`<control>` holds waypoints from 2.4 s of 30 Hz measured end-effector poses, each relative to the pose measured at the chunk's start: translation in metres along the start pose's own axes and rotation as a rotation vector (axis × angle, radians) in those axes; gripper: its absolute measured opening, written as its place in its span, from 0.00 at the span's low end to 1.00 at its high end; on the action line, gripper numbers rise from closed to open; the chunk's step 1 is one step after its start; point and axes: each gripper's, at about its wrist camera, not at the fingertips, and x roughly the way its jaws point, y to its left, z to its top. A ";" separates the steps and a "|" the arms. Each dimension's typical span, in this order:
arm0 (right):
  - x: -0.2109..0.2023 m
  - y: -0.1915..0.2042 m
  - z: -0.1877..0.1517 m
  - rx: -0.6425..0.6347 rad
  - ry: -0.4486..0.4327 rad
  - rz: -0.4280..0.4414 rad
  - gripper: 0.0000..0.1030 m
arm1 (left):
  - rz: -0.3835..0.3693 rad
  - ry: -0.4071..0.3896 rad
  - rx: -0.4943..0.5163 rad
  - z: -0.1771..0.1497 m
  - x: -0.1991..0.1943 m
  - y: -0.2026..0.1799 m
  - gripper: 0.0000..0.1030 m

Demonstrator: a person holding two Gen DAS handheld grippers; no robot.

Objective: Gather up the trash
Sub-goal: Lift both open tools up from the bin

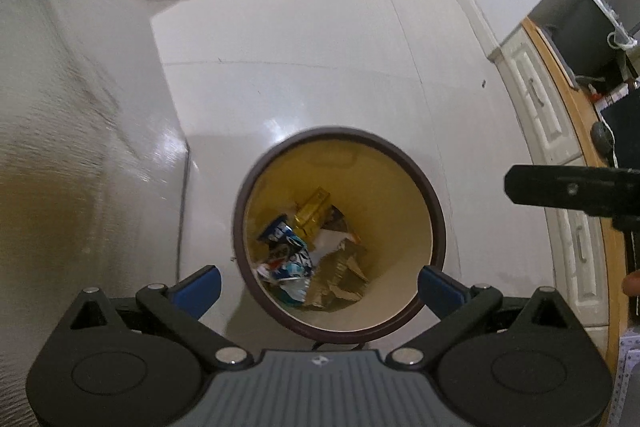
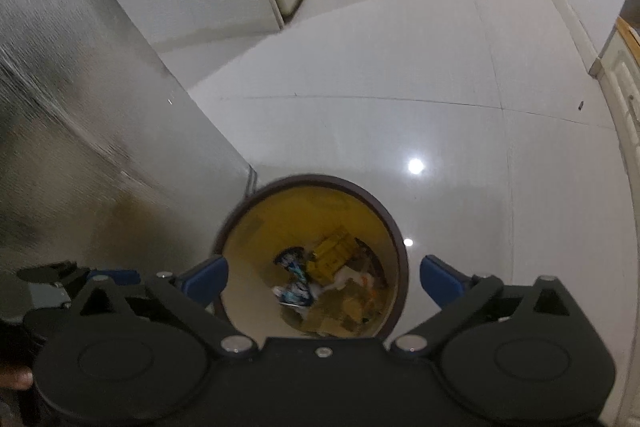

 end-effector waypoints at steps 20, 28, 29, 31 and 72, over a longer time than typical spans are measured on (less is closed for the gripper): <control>-0.155 0.033 -0.017 0.007 -0.245 -0.028 1.00 | 0.093 -0.228 0.010 -0.033 -0.166 -0.030 1.00; -0.223 0.048 -0.051 -0.016 -0.358 -0.037 1.00 | 0.099 -0.326 0.024 -0.062 -0.226 -0.041 1.00; -0.231 0.051 -0.055 -0.019 -0.368 -0.042 1.00 | 0.099 -0.338 0.027 -0.066 -0.232 -0.043 1.00; -0.246 0.055 -0.065 -0.018 -0.385 -0.050 1.00 | 0.100 -0.363 0.035 -0.074 -0.245 -0.047 1.00; -0.338 0.113 -0.234 -0.051 -0.575 -0.269 1.00 | 0.148 -0.543 0.127 -0.210 -0.333 -0.044 1.00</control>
